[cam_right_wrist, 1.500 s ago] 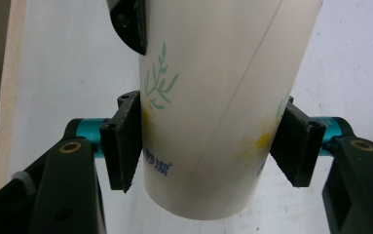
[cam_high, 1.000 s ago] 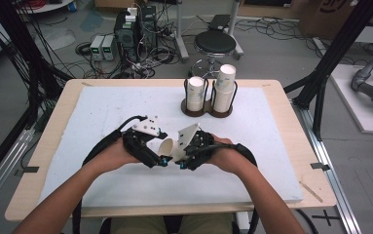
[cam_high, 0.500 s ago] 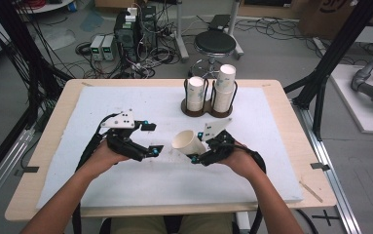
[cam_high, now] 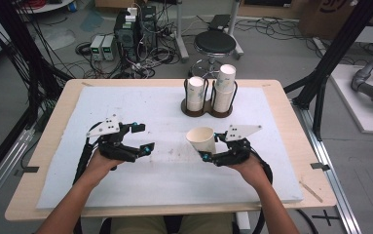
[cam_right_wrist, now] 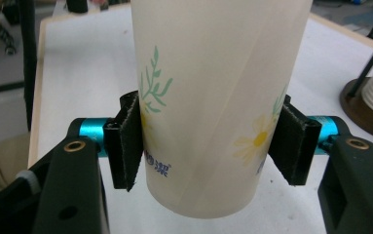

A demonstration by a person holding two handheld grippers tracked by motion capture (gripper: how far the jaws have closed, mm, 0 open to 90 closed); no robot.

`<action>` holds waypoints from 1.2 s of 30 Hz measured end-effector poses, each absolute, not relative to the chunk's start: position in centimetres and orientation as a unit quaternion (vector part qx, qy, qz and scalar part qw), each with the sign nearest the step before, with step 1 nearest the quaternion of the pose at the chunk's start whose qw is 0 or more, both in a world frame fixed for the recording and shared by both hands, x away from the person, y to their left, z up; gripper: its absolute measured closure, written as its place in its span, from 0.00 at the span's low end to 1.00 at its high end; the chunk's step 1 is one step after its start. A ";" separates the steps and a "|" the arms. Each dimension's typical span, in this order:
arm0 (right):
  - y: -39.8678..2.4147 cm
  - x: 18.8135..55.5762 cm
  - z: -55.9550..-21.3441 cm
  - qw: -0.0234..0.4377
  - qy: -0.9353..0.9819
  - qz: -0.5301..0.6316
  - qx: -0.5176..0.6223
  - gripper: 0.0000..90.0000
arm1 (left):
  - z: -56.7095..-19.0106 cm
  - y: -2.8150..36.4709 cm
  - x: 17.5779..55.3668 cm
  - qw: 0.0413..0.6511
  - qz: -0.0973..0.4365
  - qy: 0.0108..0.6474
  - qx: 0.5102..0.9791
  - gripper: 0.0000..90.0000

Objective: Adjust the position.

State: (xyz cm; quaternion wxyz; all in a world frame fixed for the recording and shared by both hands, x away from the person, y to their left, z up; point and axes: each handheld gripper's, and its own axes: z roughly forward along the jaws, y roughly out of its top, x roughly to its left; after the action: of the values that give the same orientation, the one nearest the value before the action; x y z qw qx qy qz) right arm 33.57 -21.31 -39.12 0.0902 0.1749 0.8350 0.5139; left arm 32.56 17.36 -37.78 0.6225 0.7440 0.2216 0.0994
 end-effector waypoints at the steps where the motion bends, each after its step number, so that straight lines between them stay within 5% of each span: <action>1: -21.5 33.6 -39.2 0.094 0.831 0.518 0.179 0.42 | -38.2 17.7 32.5 0.631 0.104 0.224 0.736 0.20; 36: -26.4 32.1 -39.7 0.171 0.740 0.602 0.245 0.40 | -41.7 20.7 31.7 0.638 0.139 0.280 0.704 0.19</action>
State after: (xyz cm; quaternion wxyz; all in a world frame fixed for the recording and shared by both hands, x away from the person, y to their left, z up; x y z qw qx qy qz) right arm 32.13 -26.41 -39.66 0.1714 0.2445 0.7404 0.6022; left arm 31.74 20.71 -41.66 0.6378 0.7041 0.2796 0.1389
